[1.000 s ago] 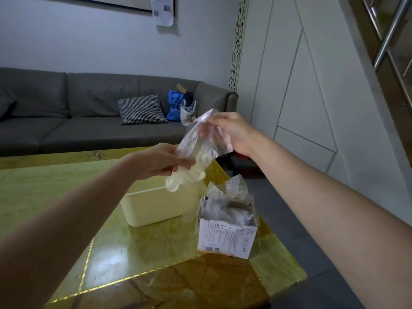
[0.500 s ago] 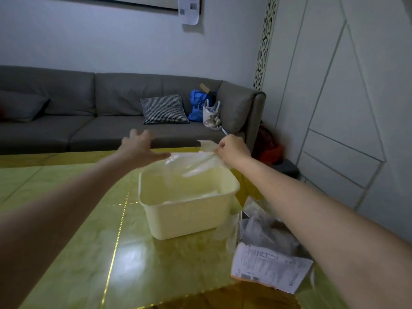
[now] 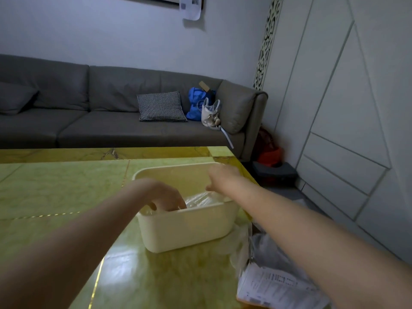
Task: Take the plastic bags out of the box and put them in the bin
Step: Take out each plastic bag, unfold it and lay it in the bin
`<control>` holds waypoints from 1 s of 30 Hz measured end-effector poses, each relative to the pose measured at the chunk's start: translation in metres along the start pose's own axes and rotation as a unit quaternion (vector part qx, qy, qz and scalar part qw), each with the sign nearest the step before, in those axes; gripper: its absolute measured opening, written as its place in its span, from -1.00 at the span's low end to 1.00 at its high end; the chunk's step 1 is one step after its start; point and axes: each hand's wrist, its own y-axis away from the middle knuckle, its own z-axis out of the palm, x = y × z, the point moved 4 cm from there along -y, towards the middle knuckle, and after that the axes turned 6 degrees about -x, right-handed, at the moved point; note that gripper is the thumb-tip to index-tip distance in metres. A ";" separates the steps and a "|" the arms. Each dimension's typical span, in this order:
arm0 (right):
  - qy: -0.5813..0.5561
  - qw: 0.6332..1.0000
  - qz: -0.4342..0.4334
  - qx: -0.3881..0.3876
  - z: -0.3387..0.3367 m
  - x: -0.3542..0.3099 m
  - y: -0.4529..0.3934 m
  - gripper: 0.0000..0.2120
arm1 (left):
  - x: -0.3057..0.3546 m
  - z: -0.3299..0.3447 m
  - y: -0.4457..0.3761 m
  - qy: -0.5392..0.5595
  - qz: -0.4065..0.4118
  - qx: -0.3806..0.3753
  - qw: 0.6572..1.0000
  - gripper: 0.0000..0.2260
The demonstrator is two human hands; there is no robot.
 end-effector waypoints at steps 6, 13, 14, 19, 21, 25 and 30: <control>0.065 0.994 -0.064 0.062 -0.039 -0.014 0.004 -0.86 | 0.000 0.000 -0.006 -0.016 -0.002 -0.029 0.999 -0.65; 0.037 0.967 -0.064 -0.242 0.019 -0.010 0.001 -0.73 | -0.008 -0.001 -0.009 -0.034 -0.033 0.003 0.999 -0.68; 0.020 0.969 -0.066 -0.238 0.018 -0.009 -0.001 -0.73 | -0.009 -0.005 -0.006 -0.012 -0.034 0.026 0.999 -0.69; -0.188 0.964 -0.063 -0.177 -0.036 0.016 0.015 -0.78 | 0.019 -0.041 0.033 0.074 0.016 0.223 0.972 -0.74; -0.222 0.961 -0.056 -0.155 -0.062 0.033 0.036 -0.80 | 0.042 -0.052 0.051 0.117 0.063 0.270 0.954 -0.74; -0.249 0.956 -0.016 -0.153 -0.076 0.073 0.081 -0.65 | 0.088 -0.057 0.070 0.303 0.193 0.236 0.903 -0.79; -0.242 0.927 0.091 -0.273 -0.042 0.116 0.136 -0.33 | 0.142 -0.044 0.084 0.299 0.225 0.187 0.908 -0.63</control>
